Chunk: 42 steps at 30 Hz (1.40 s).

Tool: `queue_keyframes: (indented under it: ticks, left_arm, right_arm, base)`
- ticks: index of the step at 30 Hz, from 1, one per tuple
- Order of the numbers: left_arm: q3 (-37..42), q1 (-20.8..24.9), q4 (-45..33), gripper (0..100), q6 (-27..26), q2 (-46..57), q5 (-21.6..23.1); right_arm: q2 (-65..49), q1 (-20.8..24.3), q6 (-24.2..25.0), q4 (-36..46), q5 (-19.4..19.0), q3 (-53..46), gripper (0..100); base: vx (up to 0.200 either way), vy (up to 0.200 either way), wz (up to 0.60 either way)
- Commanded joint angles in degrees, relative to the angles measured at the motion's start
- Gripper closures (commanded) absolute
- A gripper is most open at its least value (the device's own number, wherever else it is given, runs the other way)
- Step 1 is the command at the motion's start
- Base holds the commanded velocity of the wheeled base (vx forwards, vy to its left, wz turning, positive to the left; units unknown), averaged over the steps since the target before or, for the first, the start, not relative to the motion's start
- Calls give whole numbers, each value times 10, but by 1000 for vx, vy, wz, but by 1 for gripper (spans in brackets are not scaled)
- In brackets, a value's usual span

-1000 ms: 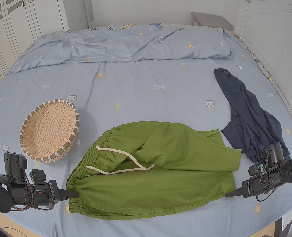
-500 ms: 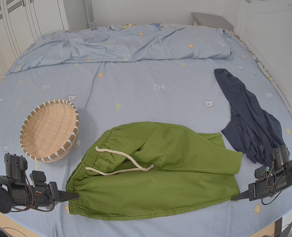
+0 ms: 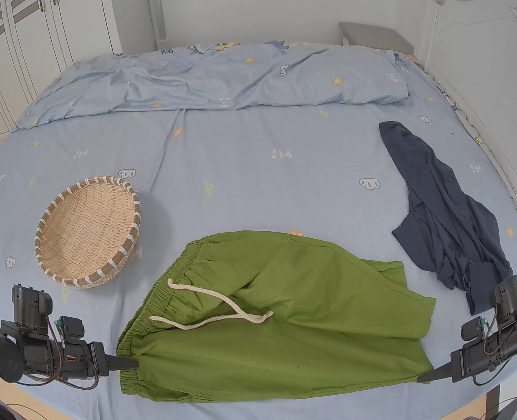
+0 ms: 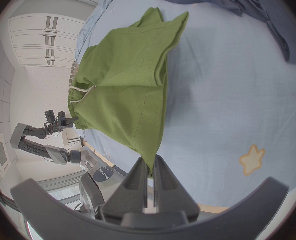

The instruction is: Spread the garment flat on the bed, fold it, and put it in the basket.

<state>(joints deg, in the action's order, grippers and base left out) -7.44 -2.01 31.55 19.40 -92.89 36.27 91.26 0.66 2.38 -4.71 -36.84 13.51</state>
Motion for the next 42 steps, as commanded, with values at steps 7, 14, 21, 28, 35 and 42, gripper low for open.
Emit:
queue_keyframes:
  ticks: [7,14,21,28,35,42]
  left_arm:
    - [-55,-11,-106,100,-4,-2,5]
    - [-82,-23,-148,100,-8,-2,6]
    - [-80,-28,-159,100,-36,-4,6]
    - [-79,-22,-163,100,-38,-4,6]
    - [-79,-19,-163,100,-38,-11,6]
    - [-81,-19,-163,100,-38,-24,6]
  right_arm:
    - [-33,-4,-1,9,0,-7,100]
    - [-30,-1,-1,17,2,-16,100]
    - [15,0,-1,15,12,-20,100]
    - [33,16,-2,4,25,-25,100]
    - [52,21,-2,-8,27,-27,100]
    - [52,21,-3,-14,27,-26,100]
  base:
    - [0,0,0]
    - [0,0,0]
    - [0,0,0]
    - [0,0,0]
    - [0,0,0]
    - [0,0,0]
